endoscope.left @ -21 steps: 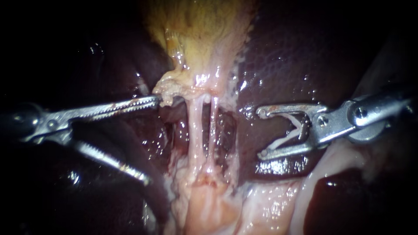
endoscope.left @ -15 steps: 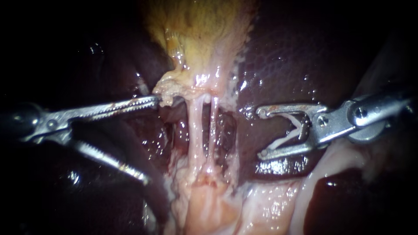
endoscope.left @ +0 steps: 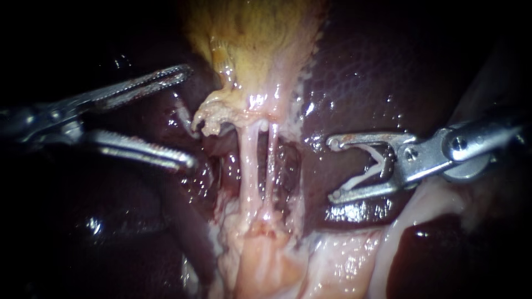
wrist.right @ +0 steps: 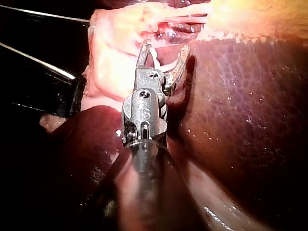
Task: Grabbing gallbladder
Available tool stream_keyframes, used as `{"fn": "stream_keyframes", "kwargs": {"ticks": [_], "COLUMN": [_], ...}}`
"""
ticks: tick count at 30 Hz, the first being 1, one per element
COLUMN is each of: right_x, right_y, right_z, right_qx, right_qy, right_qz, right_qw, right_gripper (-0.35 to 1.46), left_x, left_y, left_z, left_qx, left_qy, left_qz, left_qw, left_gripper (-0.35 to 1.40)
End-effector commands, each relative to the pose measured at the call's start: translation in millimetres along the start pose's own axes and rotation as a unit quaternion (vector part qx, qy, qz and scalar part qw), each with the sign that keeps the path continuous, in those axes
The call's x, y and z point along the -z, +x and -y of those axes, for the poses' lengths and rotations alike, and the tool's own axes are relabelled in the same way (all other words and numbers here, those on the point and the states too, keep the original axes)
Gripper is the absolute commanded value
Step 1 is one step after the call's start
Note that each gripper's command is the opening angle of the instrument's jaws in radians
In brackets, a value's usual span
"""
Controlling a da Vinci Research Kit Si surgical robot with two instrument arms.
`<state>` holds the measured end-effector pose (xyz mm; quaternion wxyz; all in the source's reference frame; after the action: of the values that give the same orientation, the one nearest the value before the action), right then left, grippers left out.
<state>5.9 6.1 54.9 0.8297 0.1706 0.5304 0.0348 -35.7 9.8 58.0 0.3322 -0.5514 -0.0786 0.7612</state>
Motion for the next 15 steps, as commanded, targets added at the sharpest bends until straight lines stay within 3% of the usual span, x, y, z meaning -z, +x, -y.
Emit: {"fn": "stream_keyframes", "kwargs": {"ticks": [1,4,15], "right_x": [0.0,0.0,-0.1], "right_y": [0.0,0.0,0.0], "right_z": [0.0,0.0,0.0], "right_qx": [0.000,0.000,0.000], "right_qy": [0.000,0.000,0.000], "right_qz": [0.000,0.000,0.000], "right_qw": [1.0000,1.0000,1.0000], "right_gripper": [0.50,0.50,0.50], "left_x": [-0.4,-1.1,-1.7], "left_y": [-0.2,-0.5,-1.2], "left_z": [0.1,0.2,1.3], "left_qx": [0.006,0.020,0.033], "left_qy": [0.001,-0.003,-0.006], "left_qz": [0.007,0.019,0.033], "left_qw": [1.0000,0.9996,0.9989], "left_gripper": [0.54,0.32,0.07]}}
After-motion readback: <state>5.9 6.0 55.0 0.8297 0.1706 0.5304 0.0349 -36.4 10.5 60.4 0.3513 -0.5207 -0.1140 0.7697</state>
